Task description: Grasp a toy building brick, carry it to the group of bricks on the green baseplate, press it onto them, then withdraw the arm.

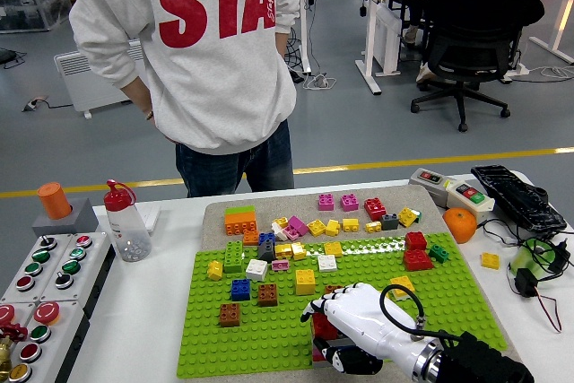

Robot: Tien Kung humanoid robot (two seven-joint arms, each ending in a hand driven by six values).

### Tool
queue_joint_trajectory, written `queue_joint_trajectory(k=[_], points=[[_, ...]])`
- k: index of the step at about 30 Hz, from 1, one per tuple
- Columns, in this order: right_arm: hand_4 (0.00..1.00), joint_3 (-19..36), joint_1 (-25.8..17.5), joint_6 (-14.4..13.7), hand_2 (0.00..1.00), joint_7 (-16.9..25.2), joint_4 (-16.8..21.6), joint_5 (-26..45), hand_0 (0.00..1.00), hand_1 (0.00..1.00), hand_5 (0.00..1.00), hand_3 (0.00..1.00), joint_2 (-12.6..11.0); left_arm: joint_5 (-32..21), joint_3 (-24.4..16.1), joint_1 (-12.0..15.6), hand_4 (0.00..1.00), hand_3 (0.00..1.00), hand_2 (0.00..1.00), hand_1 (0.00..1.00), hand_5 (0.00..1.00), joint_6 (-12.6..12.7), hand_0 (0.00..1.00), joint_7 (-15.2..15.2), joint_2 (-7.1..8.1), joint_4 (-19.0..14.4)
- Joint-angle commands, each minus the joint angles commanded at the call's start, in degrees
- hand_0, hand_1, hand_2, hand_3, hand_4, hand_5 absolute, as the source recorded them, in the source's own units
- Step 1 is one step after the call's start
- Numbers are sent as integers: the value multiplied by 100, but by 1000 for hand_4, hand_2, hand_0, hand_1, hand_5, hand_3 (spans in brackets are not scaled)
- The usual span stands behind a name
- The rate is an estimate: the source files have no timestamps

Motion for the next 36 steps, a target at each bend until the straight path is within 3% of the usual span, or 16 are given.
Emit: queue_joint_trajectory(k=[36], points=[[498, -122, 18, 2, 638, 14, -167, 19, 597, 678, 149, 701, 36, 59, -24, 26, 300, 577, 707, 681, 998, 7, 657, 20, -10, 0]])
